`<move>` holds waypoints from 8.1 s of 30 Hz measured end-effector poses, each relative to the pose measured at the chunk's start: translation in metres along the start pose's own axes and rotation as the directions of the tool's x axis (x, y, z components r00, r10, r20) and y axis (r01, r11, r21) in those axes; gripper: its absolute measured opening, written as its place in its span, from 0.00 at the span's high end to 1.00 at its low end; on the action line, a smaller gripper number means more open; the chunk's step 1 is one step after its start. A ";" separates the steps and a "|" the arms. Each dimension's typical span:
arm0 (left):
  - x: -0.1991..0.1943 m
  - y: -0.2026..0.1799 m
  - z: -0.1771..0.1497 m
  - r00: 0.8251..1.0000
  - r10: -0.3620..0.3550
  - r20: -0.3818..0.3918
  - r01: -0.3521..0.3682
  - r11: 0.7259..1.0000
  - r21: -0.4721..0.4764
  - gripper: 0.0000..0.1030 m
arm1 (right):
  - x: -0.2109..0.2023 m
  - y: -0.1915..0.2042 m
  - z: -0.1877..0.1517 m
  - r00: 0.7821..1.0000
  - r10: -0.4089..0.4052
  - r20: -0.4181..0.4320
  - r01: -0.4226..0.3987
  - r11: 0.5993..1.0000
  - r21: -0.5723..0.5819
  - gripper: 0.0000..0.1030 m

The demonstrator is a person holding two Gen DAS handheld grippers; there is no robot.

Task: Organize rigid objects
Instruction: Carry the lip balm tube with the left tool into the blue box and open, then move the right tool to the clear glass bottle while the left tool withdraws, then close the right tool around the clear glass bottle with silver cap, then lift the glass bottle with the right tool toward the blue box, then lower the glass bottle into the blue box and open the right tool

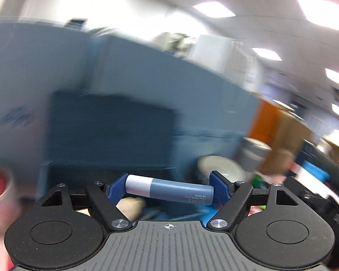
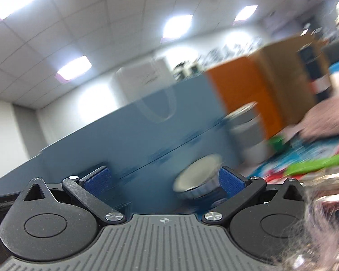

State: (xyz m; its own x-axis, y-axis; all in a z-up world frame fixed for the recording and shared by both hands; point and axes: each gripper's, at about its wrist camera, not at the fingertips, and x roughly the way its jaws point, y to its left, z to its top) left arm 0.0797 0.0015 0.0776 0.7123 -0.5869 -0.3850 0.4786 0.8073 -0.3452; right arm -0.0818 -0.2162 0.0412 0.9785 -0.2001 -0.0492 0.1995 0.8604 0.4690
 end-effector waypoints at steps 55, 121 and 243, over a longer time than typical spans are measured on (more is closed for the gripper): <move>0.027 -0.009 -0.024 0.982 0.187 -0.010 -0.187 0.982 -0.008 0.10 | 0.032 -0.005 -0.057 0.998 -0.033 -0.062 0.028 0.997 -0.076 0.00; 0.005 -0.029 -0.035 0.996 -0.085 0.003 0.084 0.995 0.056 0.00 | 0.062 -0.190 0.044 0.713 -0.426 -0.557 0.032 0.813 -0.581 0.04; -0.060 0.127 0.004 0.999 0.022 0.035 -0.017 0.993 -0.118 0.00 | 0.144 0.151 -0.049 0.753 0.296 -0.587 -0.554 0.768 -0.323 0.39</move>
State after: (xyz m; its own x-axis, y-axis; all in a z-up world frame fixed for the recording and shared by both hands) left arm 0.1000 0.1396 0.0598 0.7401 -0.5668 -0.3619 0.4021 0.8044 -0.4374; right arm 0.0913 -0.0923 0.0615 0.8265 0.3795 -0.4158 -0.3718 0.9226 0.1029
